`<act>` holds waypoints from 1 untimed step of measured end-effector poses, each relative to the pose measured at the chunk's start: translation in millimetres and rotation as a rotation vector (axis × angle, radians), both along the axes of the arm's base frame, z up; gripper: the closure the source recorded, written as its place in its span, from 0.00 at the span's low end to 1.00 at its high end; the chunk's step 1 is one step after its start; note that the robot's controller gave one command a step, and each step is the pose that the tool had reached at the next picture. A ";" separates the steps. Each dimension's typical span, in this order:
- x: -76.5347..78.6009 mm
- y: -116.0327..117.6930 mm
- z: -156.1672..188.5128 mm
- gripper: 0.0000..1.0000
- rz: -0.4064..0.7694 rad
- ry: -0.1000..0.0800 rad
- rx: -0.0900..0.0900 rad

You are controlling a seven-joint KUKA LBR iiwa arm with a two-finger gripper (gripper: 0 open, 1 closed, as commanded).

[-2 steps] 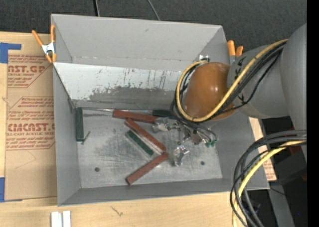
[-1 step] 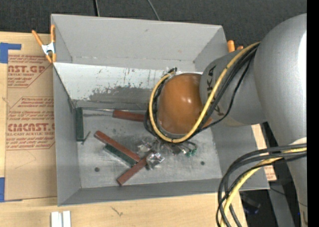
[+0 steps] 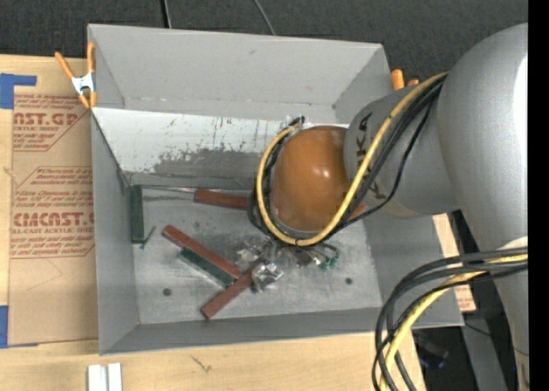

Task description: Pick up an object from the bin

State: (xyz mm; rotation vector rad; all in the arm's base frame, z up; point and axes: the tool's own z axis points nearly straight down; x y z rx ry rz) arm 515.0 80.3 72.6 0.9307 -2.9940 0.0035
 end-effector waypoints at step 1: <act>-0.5 -2.0 131.3 1.00 -0.045 -0.007 0.005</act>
Offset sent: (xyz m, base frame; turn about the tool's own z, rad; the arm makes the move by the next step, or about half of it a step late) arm 0.0000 0.0000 0.0000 0.0000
